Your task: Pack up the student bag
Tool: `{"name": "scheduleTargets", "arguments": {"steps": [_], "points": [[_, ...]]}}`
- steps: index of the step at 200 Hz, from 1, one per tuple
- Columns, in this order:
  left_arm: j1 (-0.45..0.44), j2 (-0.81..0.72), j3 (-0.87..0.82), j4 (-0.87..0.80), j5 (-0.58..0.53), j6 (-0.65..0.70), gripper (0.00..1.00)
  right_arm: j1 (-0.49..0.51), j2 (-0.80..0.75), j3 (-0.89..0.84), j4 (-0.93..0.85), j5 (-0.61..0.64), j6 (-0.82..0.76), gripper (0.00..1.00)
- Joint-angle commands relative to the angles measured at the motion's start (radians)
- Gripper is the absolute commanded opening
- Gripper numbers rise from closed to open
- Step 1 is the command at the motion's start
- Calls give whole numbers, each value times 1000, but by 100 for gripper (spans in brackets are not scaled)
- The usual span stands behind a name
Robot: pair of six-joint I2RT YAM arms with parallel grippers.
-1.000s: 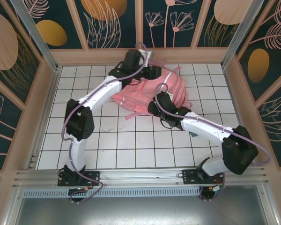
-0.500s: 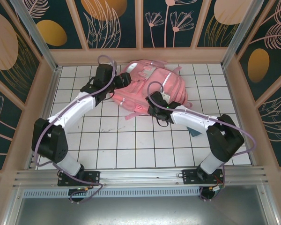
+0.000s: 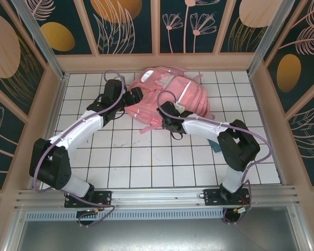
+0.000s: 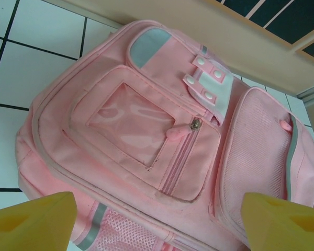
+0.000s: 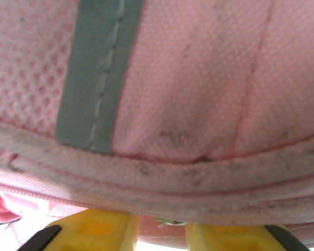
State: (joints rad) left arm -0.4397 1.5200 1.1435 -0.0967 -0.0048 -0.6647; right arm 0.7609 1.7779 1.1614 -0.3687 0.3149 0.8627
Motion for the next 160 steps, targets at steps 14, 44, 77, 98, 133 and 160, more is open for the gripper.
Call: {"name": "scheduleTargets", "arguments": {"steps": [14, 44, 77, 98, 133, 160], "points": [[-1, -27, -20, 43, 17, -22, 82, 9, 40, 49, -82, 129, -22, 23], [0, -32, -34, 50, 25, -31, 82, 17, 38, 65, -105, 177, -60, 13], [-1, -53, -77, 78, 51, -72, 83, 26, -7, 85, -72, 176, -142, 0], [0, -70, -132, 136, 121, -164, 80, 26, -51, 99, -41, 78, -204, 0], [-4, -61, -253, 331, 280, -368, 68, 28, -89, 118, -2, -146, -256, 0], [-20, -18, -280, 389, 309, -432, 63, 26, -96, 115, 42, -287, -269, 0]]}}
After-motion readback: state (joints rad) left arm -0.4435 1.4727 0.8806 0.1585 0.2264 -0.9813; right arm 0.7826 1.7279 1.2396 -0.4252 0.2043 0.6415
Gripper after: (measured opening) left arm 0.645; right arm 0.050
